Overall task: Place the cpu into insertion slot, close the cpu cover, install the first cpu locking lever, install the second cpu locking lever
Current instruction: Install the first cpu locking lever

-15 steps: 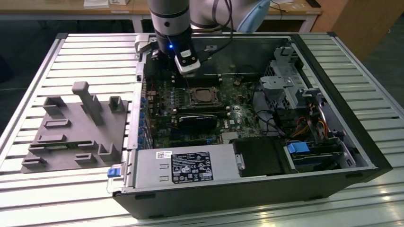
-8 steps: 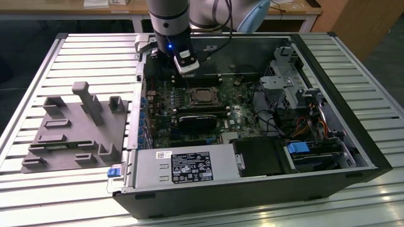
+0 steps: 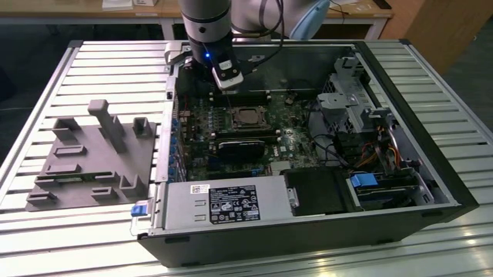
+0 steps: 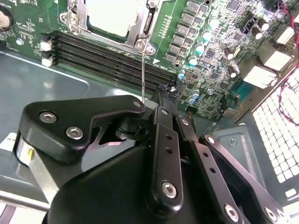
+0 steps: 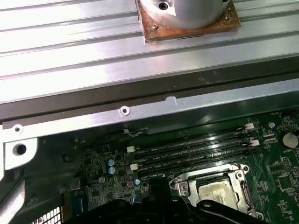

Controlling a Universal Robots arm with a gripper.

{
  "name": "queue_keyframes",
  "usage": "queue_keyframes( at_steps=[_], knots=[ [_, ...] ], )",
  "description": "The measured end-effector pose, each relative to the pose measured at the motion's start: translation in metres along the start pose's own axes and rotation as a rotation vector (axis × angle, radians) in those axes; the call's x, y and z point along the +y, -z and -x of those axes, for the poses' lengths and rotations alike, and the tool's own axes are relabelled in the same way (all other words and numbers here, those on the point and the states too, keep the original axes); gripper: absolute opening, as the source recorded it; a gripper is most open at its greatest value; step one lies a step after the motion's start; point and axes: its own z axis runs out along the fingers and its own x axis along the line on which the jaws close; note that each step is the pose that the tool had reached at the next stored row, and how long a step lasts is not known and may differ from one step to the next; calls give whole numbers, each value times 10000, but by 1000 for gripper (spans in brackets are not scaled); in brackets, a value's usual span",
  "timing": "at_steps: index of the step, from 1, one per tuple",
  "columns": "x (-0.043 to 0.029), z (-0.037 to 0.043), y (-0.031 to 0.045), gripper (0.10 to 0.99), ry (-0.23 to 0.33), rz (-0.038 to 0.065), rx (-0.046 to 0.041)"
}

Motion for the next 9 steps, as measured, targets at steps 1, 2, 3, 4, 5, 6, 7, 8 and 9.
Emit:
queue_keyframes(
  at_steps=[1, 2, 3, 4, 5, 6, 7, 8, 9],
  knots=[
    [0, 0, 0, 102, 0, -1, 0],
    [0, 0, 1, 102, 0, -1, 0],
    [0, 3, 1, 102, 1, -3, 2],
    [2, 11, 1, 102, 1, -3, 2],
    [5, 23, 0, 102, 0, -3, 2],
    [8, 38, -2, 102, 0, -2, 1],
    [11, 57, -4, 102, 0, -2, 1],
    [15, 78, -5, 102, 1, -3, 1],
    [20, 100, -8, 102, 0, -2, 1]
  ],
)
